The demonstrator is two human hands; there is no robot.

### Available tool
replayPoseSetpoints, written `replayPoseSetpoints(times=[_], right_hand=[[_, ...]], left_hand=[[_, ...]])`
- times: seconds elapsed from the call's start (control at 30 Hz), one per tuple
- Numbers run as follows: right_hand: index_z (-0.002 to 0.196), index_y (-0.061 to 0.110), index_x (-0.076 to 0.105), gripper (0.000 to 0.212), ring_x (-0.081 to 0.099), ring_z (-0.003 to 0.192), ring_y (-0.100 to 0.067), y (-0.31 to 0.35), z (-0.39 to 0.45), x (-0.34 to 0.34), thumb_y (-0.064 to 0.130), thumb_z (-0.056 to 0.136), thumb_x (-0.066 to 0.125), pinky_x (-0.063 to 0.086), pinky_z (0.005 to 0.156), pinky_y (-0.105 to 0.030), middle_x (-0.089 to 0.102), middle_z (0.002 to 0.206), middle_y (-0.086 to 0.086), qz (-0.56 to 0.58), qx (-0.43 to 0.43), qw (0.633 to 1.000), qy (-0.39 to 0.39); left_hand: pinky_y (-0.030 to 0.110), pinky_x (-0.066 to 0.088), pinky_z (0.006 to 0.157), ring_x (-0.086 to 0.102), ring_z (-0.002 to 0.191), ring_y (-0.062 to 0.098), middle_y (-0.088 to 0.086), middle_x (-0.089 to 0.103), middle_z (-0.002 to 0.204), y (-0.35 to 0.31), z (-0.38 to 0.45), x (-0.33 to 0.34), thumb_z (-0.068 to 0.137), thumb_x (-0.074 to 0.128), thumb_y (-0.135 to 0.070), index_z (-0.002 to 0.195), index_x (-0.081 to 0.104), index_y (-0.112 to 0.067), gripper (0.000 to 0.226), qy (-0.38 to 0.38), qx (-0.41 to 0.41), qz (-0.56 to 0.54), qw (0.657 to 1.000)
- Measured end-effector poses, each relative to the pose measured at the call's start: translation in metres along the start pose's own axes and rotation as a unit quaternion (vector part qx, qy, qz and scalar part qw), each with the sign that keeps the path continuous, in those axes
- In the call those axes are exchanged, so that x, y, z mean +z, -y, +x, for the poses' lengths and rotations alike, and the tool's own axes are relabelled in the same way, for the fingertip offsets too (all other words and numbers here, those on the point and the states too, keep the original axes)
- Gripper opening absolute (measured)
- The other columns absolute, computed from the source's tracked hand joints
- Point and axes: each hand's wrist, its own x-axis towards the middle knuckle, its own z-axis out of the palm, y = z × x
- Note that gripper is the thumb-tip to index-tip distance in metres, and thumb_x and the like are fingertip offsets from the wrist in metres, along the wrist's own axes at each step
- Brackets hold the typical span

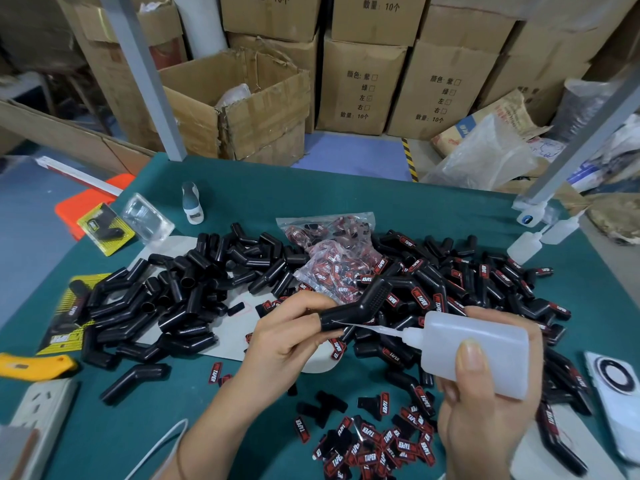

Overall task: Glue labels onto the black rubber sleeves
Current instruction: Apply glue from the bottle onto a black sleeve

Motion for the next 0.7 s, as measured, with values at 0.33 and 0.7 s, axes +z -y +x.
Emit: replayPoseSetpoints(times=[0.33, 0.7], right_hand=[[0.114, 0.035, 0.063, 0.045, 0.054, 0.069, -0.029, -0.0007, -0.0004, 0.0006, 0.067, 0.084, 0.073, 0.047, 0.05, -0.018, 0.06, 0.102, -0.014, 0.0, 0.001, 1.0, -0.003], [0.114, 0.032, 0.062, 0.043, 0.055, 0.057, -0.019, -0.0022, 0.0024, -0.0026, 0.064, 0.087, 0.073, 0.044, 0.046, -0.017, 0.061, 0.1, -0.008, 0.002, -0.014, 1.0, -0.01]], left_hand=[[0.022, 0.049, 0.081, 0.066, 0.094, 0.017, -0.003, 0.066, 0.111, 0.0011, -0.0011, -0.0009, 0.098, 0.067, -0.005, 0.105, 0.077, -0.007, 0.012, 0.006, 0.017, 0.01, 1.0], [0.022, 0.049, 0.08, 0.065, 0.095, 0.015, -0.004, 0.065, 0.11, 0.0, -0.0011, -0.0018, 0.101, 0.066, -0.011, 0.107, 0.075, -0.013, 0.011, 0.002, 0.02, 0.013, 1.0]])
